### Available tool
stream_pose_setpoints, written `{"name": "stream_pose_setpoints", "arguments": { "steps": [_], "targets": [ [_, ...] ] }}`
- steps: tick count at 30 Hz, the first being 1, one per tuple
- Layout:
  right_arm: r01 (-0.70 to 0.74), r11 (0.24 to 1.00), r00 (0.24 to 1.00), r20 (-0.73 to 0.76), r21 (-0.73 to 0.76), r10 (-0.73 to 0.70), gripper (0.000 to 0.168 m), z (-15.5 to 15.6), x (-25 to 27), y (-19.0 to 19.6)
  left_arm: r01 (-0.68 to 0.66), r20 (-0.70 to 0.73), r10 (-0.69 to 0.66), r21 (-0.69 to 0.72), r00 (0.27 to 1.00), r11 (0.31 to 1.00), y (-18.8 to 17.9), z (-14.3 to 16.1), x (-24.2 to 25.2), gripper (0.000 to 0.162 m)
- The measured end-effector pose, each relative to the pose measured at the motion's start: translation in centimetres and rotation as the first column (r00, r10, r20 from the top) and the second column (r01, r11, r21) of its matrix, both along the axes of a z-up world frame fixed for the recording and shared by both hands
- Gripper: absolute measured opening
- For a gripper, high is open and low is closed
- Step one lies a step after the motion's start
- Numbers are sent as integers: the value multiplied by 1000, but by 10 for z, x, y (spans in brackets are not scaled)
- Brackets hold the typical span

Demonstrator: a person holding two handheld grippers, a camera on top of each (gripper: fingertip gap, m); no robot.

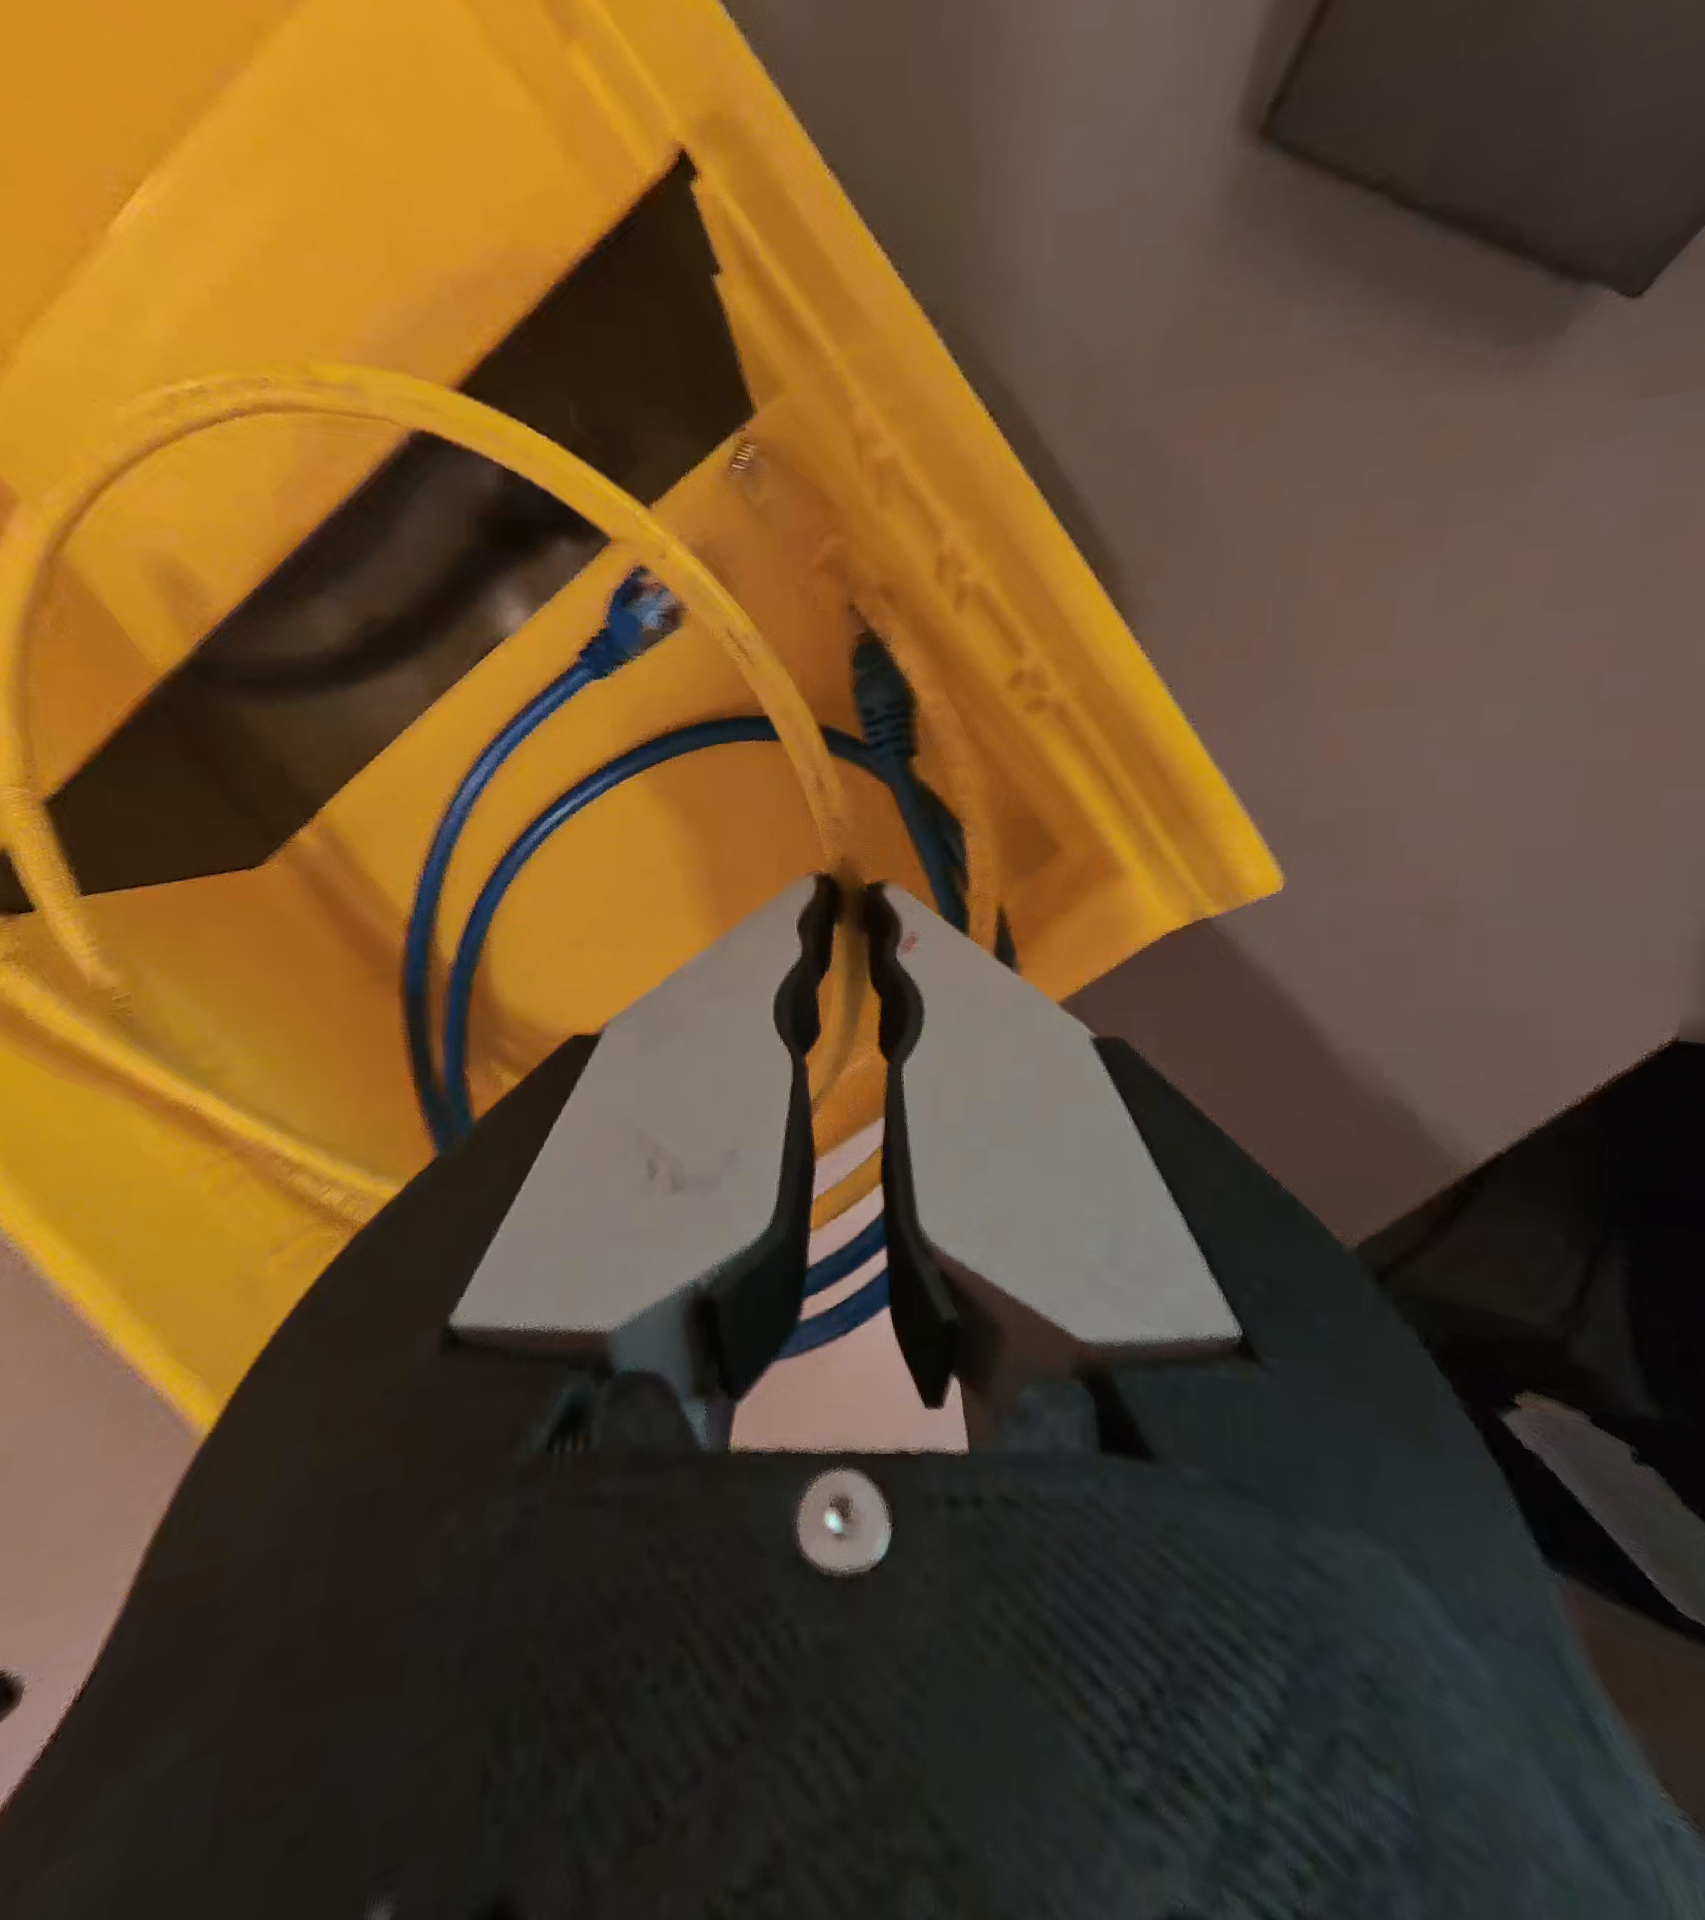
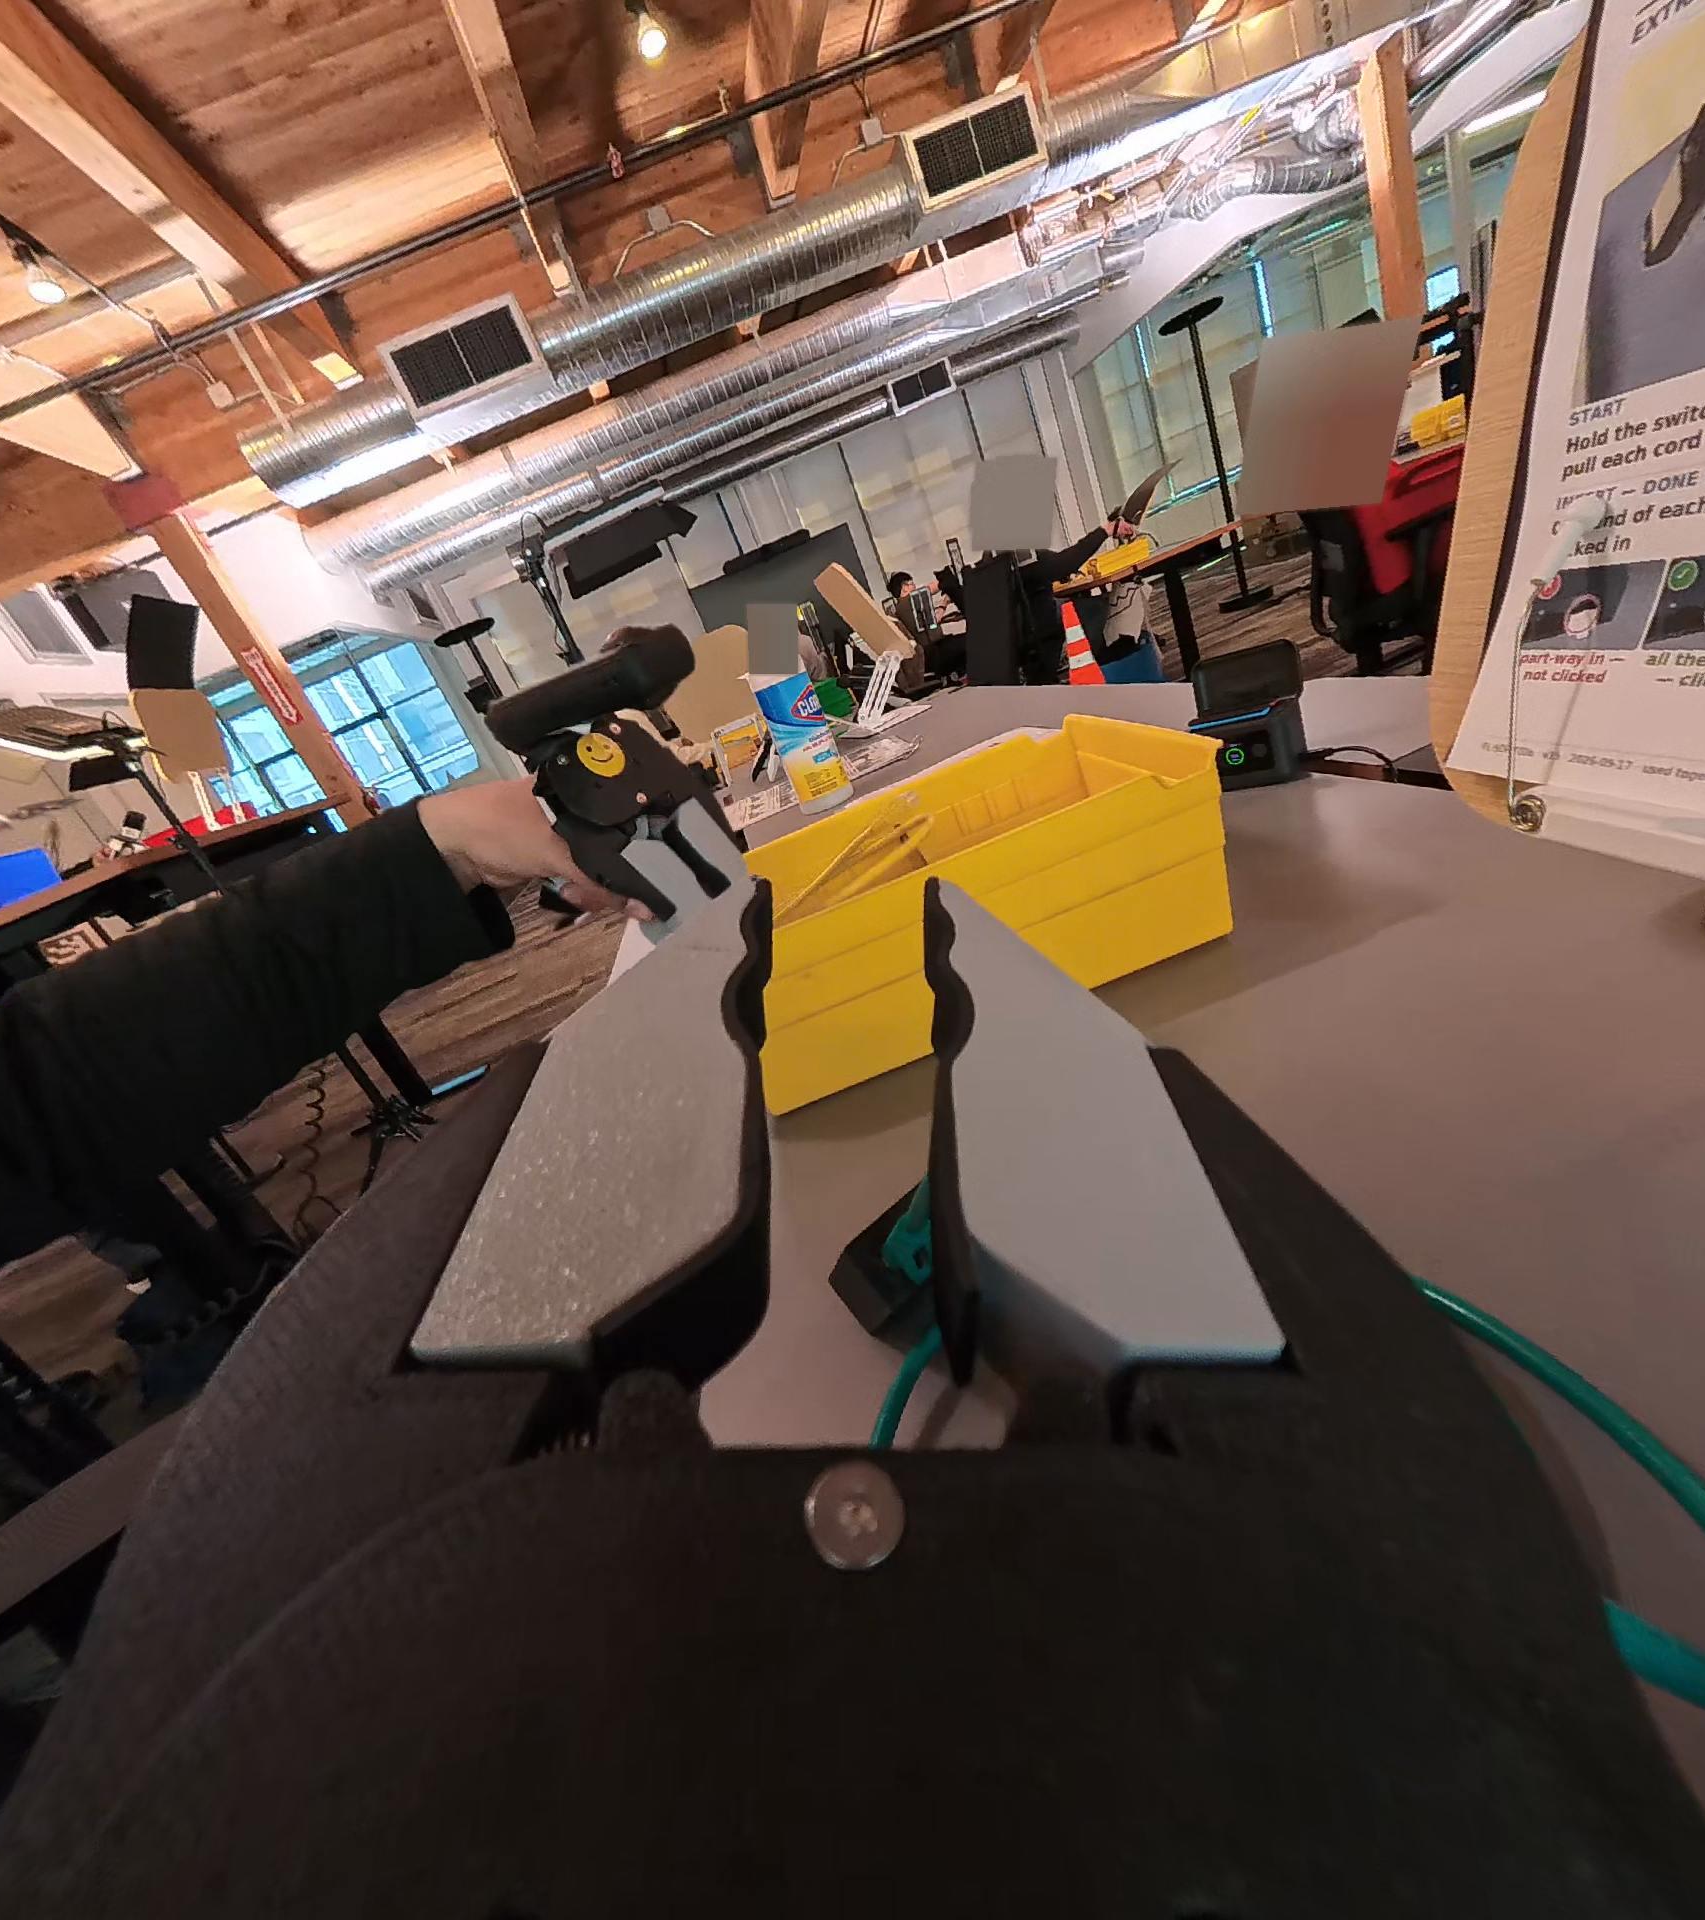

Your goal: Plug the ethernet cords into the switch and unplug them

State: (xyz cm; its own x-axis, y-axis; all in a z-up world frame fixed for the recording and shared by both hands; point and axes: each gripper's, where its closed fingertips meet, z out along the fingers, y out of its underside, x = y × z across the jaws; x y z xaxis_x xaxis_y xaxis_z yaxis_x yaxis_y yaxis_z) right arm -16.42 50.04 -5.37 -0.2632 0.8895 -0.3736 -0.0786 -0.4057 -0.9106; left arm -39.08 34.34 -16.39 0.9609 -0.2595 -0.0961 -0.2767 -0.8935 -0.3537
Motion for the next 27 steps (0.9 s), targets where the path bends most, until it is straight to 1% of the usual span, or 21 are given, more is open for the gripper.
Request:
{"name": "stream_pose_setpoints", "arguments": {
  "steps": [2,4,6,7,8,9,11,13,15,16,17,18,19,20,21,22,23,24,26,27],
  "targets": [
    [1,1000,1000,-3,-1,-1,25,1,1,0,-17,-75,21,43,997,999,4,14,-12,4],
    [2,1000,1000,-2,0,-2,25,0,1,0,-25,-195,44,100,980,995,8,35,-26,4],
    [1,1000,1000,1,0,-1,25,0,0,0,-16,-388,85,178,918,984,14,69,-47,4],
    [1,1000,1000,3,0,-1,25,-1,0,0,7,-472,103,226,875,974,18,91,-54,4],
    [0,1000,1000,5,1,0,25,-1,-1,0,29,-527,133,287,840,957,22,116,-58,4],
    [0,1000,1000,7,1,0,25,-2,-1,0,37,-544,170,349,822,936,26,142,-59,4],
    [0,1000,1000,10,2,0,25,-3,-1,-1,30,-515,245,468,821,883,31,195,-57,3],
    [2,1000,1000,14,4,-2,25,-4,-2,0,39,-508,322,578,799,815,32,257,-59,3],
    [3,1000,1000,18,3,-3,25,-4,-2,0,94,-536,402,677,742,730,28,329,-57,4],
    [3,1000,1000,20,4,-3,25,-5,-3,0,127,-540,446,726,714,676,24,367,-53,4],
    [3,1000,1000,22,5,-3,25,-5,-3,0,152,-517,485,778,705,609,18,404,-45,4],
    [3,1000,1000,24,6,-3,25,-6,-3,0,171,-464,519,841,718,514,12,441,-33,4],
    [3,1000,1000,25,7,-3,25,-6,-3,0,170,-386,533,896,753,409,4,473,-20,4],
    [3,1000,1000,25,8,-3,25,-6,-3,0,157,-312,524,935,792,319,-3,499,-7,4],
    [4,1000,1000,24,9,-4,25,-5,-3,0,170,-276,514,955,812,244,-10,520,6,3],
    [5,1000,1000,23,10,-5,25,-5,-3,-1,206,-280,521,959,806,196,-18,537,18,3],
    [5,1000,1000,22,10,-5,25,-5,-3,-1,248,-299,535,954,790,168,-24,548,29,3],
    [4,1000,1000,21,8,-4,25,-5,-3,-1,271,-321,518,947,793,172,-23,550,41,3],
    [-1,1000,1000,24,7,1,25,-6,-3,-2,231,-333,410,932,849,280,-5,525,62,3],
    [-3,1000,1000,28,8,2,25,-7,-4,-2,235,-350,370,918,861,320,5,510,72,3]
  ]
}}
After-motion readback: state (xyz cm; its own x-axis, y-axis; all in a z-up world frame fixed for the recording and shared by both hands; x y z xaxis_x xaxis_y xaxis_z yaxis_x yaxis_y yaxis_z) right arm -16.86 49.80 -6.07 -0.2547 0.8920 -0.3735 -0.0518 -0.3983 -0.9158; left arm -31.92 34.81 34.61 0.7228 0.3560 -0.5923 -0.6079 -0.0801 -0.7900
